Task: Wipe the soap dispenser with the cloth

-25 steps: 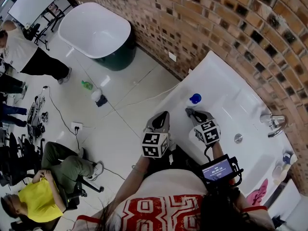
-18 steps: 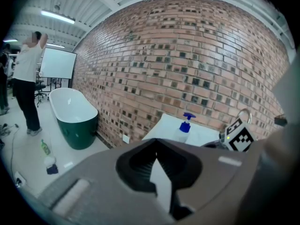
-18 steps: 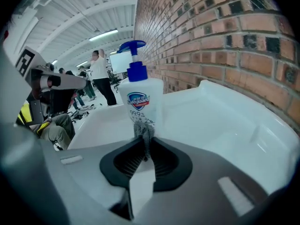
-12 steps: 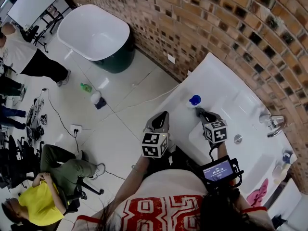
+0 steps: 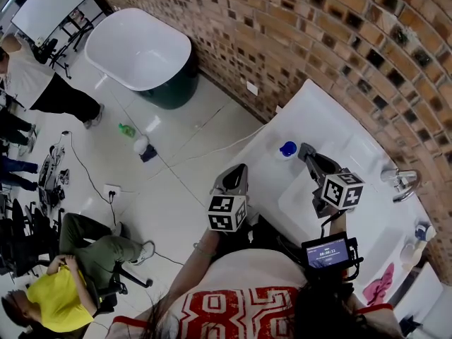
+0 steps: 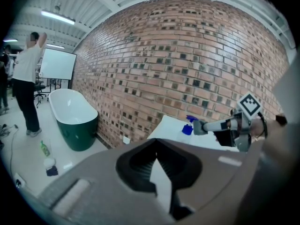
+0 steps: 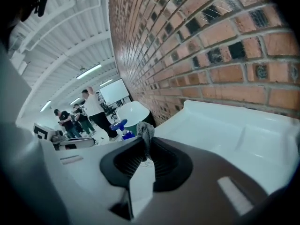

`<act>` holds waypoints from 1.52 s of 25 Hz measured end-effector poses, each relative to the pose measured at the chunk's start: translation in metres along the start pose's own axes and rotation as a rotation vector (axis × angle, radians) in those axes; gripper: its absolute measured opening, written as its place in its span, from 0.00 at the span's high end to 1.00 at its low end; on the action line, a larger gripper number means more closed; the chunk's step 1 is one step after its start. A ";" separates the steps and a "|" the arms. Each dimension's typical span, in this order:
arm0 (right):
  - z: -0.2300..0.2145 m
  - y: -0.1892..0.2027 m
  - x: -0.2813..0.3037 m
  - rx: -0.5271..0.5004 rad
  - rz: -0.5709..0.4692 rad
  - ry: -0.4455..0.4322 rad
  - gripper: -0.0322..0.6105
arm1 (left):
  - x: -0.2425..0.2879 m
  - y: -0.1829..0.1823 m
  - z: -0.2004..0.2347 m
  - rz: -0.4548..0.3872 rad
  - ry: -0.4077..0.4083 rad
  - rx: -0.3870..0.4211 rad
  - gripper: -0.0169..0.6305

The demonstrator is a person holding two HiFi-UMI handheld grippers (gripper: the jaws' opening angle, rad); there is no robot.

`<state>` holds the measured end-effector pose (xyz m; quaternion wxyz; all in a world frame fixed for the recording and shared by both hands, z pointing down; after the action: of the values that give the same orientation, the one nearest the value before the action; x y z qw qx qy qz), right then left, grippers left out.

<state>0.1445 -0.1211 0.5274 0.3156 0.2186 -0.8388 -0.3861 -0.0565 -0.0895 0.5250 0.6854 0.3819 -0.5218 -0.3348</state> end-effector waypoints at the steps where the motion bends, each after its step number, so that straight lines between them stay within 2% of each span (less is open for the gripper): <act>1: 0.003 -0.002 0.001 -0.008 0.007 -0.017 0.88 | 0.000 0.000 -0.001 -0.001 0.002 0.001 0.97; 5: 0.016 -0.007 0.008 -0.016 0.022 -0.079 0.88 | -0.001 -0.003 0.001 -0.006 -0.001 -0.001 0.97; 9: 0.016 -0.009 0.015 -0.034 0.047 -0.092 0.88 | -0.001 -0.003 0.004 -0.006 -0.011 -0.006 0.97; 23: -0.013 0.005 0.005 -0.008 0.059 -0.021 0.88 | -0.002 0.000 0.001 -0.002 -0.012 0.000 0.97; 28: -0.021 -0.009 0.000 -0.062 0.008 0.033 0.88 | -0.003 0.000 -0.001 0.002 -0.012 0.007 0.97; 34: -0.016 -0.001 0.016 -0.166 0.041 0.027 0.88 | -0.004 0.000 0.000 0.005 -0.018 0.011 0.97; 38: -0.019 0.013 0.024 -0.164 0.078 0.026 0.88 | -0.004 0.002 0.002 0.010 -0.024 0.011 0.97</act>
<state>0.1389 -0.1377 0.5554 0.3578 0.1643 -0.8082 -0.4379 -0.0589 -0.0857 0.5253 0.6787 0.3792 -0.5336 -0.3330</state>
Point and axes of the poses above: the fingertips, and each gripper's own axes: x forward along the fingers, z to its left, y out of its underside, the point moved 1 cm from there along -x, backward along the fingers, and after that the axes turned 13 degrees about -y, right-handed, at the moved point
